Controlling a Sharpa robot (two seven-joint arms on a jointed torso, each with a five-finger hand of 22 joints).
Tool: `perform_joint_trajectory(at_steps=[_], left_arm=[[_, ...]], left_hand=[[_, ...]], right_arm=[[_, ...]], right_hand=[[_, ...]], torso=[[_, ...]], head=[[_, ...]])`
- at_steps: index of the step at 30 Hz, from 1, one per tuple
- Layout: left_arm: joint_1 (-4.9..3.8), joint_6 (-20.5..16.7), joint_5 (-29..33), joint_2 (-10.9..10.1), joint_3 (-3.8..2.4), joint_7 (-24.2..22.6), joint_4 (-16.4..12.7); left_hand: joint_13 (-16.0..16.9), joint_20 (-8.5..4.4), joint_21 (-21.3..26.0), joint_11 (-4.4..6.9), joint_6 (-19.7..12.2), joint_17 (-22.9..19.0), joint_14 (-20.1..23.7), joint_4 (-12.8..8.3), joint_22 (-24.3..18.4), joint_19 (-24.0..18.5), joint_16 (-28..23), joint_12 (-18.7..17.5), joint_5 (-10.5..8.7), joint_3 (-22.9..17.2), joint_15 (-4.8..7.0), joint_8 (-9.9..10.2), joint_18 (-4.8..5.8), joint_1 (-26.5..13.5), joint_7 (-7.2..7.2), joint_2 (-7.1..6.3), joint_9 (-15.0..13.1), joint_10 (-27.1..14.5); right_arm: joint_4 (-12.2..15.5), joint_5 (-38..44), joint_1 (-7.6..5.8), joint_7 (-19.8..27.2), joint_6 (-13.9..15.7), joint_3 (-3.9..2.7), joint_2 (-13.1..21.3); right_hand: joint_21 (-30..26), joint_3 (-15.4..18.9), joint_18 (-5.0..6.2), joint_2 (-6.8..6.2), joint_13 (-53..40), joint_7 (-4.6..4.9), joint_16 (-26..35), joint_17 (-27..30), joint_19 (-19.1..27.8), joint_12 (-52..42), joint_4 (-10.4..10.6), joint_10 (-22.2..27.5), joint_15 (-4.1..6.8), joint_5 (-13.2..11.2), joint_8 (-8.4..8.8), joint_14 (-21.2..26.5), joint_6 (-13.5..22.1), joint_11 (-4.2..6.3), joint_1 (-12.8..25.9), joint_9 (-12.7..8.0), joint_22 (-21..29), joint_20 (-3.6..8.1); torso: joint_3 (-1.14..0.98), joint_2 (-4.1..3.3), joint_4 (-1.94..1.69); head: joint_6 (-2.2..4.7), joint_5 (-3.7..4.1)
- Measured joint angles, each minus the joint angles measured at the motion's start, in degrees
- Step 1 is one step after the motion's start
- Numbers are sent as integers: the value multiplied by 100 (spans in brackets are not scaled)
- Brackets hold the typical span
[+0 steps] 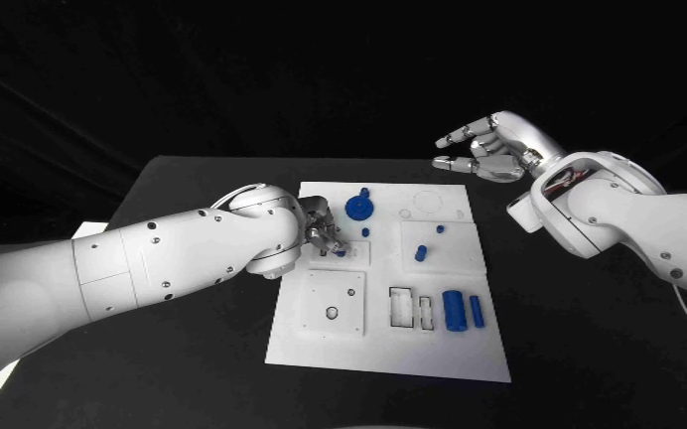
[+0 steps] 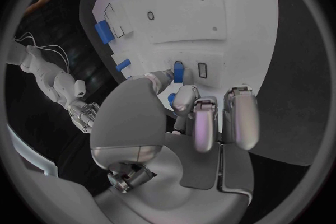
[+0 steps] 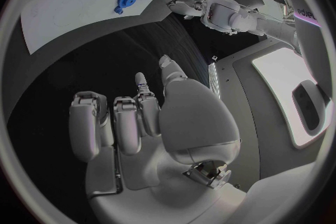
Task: Assemble the parts on the task board
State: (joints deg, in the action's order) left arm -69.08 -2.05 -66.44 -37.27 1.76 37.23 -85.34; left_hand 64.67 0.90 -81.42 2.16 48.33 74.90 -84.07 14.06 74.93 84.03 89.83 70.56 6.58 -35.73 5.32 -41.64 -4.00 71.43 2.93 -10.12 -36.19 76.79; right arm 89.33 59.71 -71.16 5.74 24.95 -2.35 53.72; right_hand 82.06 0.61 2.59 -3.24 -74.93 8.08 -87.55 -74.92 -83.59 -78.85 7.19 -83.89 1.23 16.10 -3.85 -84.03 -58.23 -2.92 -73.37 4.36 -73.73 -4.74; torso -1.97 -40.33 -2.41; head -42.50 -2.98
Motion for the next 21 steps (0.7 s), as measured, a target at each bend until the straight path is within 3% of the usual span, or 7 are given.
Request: perform_joint_trajectory(at_steps=[18, 21], left_arm=[[-1, 123, 37, 18, -8, 2, 41], [-3, 168, 65, 18, -12, 2, 58]], left_hand=[[-11, 0, 0, 0, 1, 4, 0, -9, -1, 0, 0, 0, -21, -9, 0, -18, 1, 2, 1, 2, 6, 0], [21, 0, 0, 11, 1, 4, 0, -10, -1, 0, 0, 0, 67, -9, 0, -17, 0, 2, 1, 2, -12, 11]], right_arm=[[4, 3, 1, 0, -28, 0, 4], [4, 3, 1, 0, -53, 0, 6]], right_hand=[[0, 16, 0, 0, 0, 0, 0, -2, 0, 0, 16, 0, 0, 0, 0, 0, 0, 0, 0, -1, 0, 0], [0, 16, 0, 0, 0, 0, 0, -2, 0, 0, 16, 0, 0, 0, 0, 0, 0, 0, 0, -1, 0, 0]], torso=[[1, 2, -5], [2, 2, -5]], head=[[-29, 15], [-31, 28]])
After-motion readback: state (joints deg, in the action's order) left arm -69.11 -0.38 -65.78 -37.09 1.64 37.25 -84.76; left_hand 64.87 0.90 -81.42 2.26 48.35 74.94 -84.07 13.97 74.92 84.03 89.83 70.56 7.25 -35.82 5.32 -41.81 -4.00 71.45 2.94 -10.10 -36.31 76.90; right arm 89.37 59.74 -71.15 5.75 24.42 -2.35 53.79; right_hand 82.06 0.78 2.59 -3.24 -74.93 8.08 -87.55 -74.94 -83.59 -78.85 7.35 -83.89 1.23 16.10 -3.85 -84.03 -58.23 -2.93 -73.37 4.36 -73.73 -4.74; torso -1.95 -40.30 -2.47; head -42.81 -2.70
